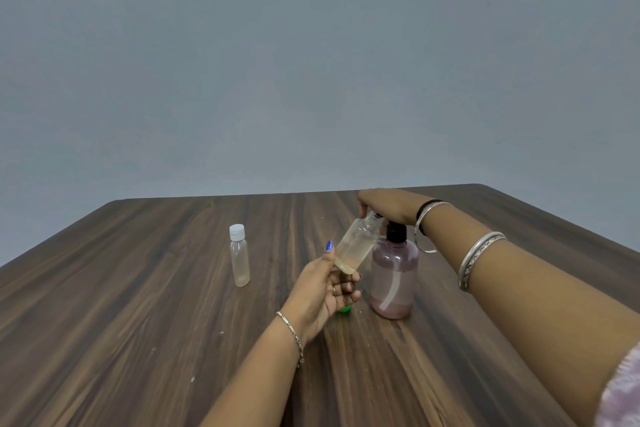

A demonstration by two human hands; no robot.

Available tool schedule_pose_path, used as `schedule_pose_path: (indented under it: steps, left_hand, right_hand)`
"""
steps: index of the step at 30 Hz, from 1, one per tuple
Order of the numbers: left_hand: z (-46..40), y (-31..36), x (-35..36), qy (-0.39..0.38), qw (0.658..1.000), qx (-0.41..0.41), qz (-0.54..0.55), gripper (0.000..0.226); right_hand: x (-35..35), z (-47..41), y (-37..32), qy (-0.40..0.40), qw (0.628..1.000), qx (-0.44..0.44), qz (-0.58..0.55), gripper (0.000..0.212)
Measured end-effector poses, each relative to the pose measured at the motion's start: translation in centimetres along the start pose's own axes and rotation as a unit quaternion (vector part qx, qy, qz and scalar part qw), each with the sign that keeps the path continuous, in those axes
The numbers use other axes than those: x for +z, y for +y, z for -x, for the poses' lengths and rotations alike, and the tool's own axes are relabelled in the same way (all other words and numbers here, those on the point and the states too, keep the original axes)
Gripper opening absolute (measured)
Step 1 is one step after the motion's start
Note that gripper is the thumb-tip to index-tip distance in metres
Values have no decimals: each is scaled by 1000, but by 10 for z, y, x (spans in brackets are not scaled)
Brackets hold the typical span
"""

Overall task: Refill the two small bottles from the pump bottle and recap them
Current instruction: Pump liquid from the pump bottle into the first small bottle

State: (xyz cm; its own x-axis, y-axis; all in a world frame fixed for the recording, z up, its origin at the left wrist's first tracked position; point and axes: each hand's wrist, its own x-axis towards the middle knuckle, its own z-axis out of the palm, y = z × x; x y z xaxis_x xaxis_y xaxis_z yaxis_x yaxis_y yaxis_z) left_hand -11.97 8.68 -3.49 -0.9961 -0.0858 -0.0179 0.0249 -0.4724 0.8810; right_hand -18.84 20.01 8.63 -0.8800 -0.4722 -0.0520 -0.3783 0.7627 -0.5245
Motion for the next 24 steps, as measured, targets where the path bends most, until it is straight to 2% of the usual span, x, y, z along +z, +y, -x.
schedule_pose_path:
  steps: [7, 24]
  left_hand:
    - [-4, 1, -2, 10, 1000, -5, 6, 42]
    - [-1, 0, -1, 2, 1000, -1, 0, 40]
  right_hand:
    - [-5, -3, -4, 1, 999, -21, -45, 21]
    - [-1, -4, -1, -10, 1000, 5, -14, 21]
